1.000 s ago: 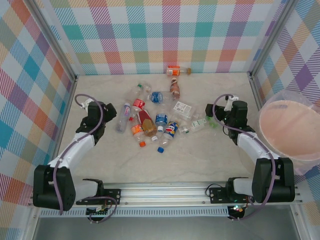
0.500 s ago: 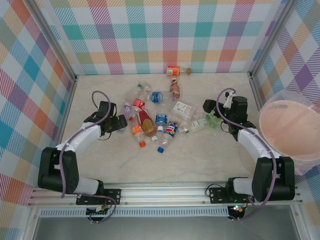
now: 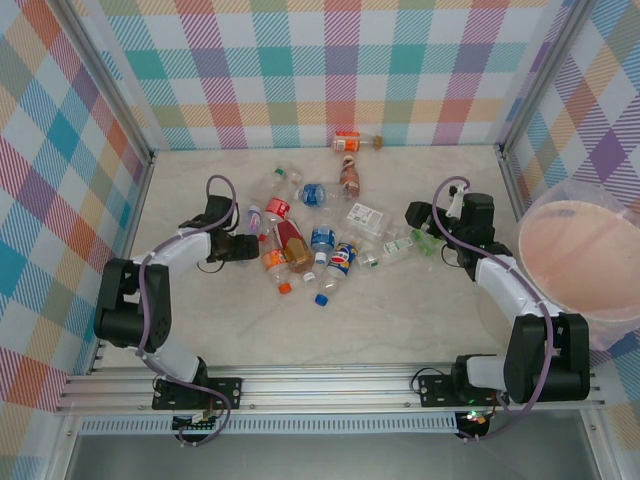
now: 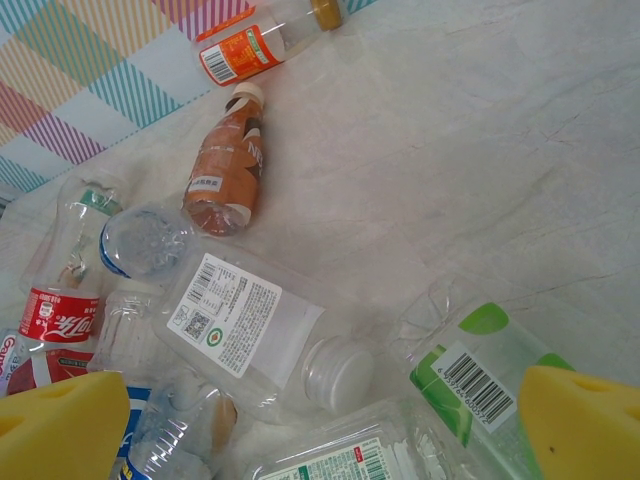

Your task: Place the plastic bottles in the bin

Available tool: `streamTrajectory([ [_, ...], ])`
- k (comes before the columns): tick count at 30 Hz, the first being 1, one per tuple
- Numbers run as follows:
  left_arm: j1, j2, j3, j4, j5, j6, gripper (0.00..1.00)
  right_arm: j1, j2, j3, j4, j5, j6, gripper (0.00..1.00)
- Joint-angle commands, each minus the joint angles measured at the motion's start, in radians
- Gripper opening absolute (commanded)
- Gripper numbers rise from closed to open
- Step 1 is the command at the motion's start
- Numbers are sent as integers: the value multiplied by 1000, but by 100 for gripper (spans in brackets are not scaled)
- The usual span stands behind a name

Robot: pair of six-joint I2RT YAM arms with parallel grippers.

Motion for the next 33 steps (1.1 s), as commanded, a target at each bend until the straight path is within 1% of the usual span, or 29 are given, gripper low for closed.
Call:
streamTrajectory([
  [1, 20, 43, 37, -9, 32, 35, 80, 7, 6, 39, -14, -8, -22, 100],
  [5, 23, 77, 43, 1, 23, 38, 73, 9, 8, 50, -22, -26, -19, 100],
  [8, 24, 71, 37, 11, 25, 37, 62, 12, 2, 63, -34, -42, -19, 100],
  [11, 25, 31, 14, 25, 7, 31, 55, 16, -15, 76, -52, -54, -16, 100],
  [13, 25, -5, -1, 30, -10, 21, 51, 22, -29, 79, -59, -65, -8, 100],
  [15, 25, -56, -40, 64, -12, 7, 51, 27, -45, 79, -63, -70, 4, 100],
  [17, 24, -102, -70, 74, -30, -23, 49, 30, -59, 77, -65, -70, 13, 100],
  [20, 21, -195, -120, 82, -22, -75, 47, 34, -76, 71, -69, -76, 40, 100],
  [22, 7, -271, -151, 95, -5, -105, 46, 37, -80, 70, -64, -99, 75, 100],
  [24, -21, -357, -173, 108, 1, -135, 45, 40, -75, 66, -43, -154, 122, 100],
  [26, -46, -431, -197, 162, 47, -193, 45, 49, -62, 62, -17, -205, 166, 100],
  [28, -85, -495, -219, 235, 143, -249, 44, 58, -41, 75, -14, -257, 212, 100],
  [30, -129, -527, -228, 304, 215, -293, 44, 70, -18, 92, 7, -331, 252, 100],
  [32, -165, -532, -228, 383, 301, -329, 44, 89, 1, 100, 71, -412, 288, 100],
  [33, -177, -523, -227, 433, 365, -350, 45, 101, 12, 102, 116, -459, 292, 100],
])
